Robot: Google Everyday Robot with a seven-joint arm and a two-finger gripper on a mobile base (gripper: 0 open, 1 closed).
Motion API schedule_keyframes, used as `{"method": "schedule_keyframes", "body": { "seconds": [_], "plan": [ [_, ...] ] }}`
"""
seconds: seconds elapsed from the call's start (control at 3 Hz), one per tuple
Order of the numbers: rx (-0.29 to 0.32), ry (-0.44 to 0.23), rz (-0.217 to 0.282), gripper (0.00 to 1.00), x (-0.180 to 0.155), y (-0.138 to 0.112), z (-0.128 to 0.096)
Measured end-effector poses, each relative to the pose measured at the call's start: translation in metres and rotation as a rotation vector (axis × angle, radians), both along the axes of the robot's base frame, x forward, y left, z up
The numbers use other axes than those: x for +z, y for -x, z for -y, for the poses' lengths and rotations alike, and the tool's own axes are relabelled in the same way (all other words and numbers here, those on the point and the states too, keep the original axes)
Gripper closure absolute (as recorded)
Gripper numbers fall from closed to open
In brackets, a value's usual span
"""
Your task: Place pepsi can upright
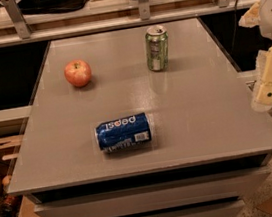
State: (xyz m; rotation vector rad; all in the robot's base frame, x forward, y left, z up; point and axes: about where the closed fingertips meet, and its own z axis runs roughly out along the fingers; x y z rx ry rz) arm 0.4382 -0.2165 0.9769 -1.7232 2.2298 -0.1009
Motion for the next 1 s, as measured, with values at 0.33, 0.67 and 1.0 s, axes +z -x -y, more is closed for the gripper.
{"method": "schedule_keyframes", "body": {
  "seconds": [0.33,0.67,1.0],
  "plan": [
    [-0.002,-0.003,0.003,0.00,0.001,0.000,-0.001],
    [0.069,-0.002,-0.005,0.00,0.008,0.008,-0.027],
    [0.211,0.041,0.002,0.00,0.013,0.019,-0.088]
  ]
}}
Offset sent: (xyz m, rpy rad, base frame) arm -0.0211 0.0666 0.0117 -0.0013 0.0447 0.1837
